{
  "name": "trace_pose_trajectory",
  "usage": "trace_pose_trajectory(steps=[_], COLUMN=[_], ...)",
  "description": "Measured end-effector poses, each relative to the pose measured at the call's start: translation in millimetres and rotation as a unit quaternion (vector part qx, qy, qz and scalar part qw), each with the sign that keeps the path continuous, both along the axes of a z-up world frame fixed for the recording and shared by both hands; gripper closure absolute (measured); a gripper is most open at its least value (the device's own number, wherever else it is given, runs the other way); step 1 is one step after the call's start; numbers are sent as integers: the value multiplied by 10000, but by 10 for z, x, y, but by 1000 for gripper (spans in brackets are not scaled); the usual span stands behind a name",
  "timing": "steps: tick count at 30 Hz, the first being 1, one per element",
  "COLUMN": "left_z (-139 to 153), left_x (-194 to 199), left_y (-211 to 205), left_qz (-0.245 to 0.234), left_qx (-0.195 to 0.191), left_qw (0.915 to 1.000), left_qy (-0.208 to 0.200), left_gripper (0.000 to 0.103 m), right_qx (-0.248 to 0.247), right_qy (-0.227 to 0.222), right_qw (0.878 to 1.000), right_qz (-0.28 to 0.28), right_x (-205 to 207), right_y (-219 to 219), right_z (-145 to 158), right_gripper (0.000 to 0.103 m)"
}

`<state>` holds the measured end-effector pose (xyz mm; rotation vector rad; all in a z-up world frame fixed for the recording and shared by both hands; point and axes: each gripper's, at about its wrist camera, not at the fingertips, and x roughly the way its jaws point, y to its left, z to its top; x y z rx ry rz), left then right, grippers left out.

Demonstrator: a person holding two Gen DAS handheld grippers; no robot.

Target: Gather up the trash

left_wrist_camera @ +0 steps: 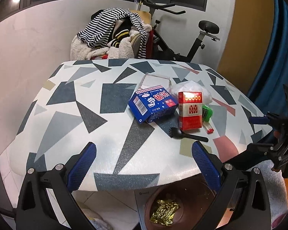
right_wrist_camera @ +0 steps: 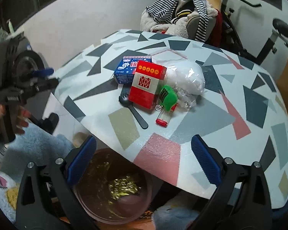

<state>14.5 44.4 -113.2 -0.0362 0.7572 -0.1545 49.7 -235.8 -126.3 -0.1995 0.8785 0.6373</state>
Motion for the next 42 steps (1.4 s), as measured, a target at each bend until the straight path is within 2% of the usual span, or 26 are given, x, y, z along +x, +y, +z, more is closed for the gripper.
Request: trace_pose_trajectory(steps=[5,10,19,25,29,32,34,42], left_z=[-5,-33,-131,-155,-162,-176,-195,-266], left_x=[108,185,400,527,593,638,674,867], left_y=[22,29,178,317,467,536,544,372], left_qz=[-39,5,249,523,811,880,841,558], left_qx=[-52,104,100,27,-257,-461,-595,-990], left_qw=[10000,9999,9994,9983,9960,9945,9939,9918], left_qy=[60,19,198,261,282,320,389,585], left_gripper=[6,6,6,6,6,7,13,15], right_qx=[-62,-81,204,323,345,227,192,624], right_qy=[100,106,62,84,179,240,221,-93], right_qw=[9999,9999,9993,9968,9920,9903,9899,9920], right_qz=[-67,-94,-304,-732,-1199,-1348,-1390,-1090], right_x=[87,200,529,935,1174,1282,1301,1179], right_y=[15,32,348,667,802,886,900,654], right_z=[-50,-85,-132,-189,-303,-376,-378,-146], right_gripper=[6,6,6,7,8,25,42,42])
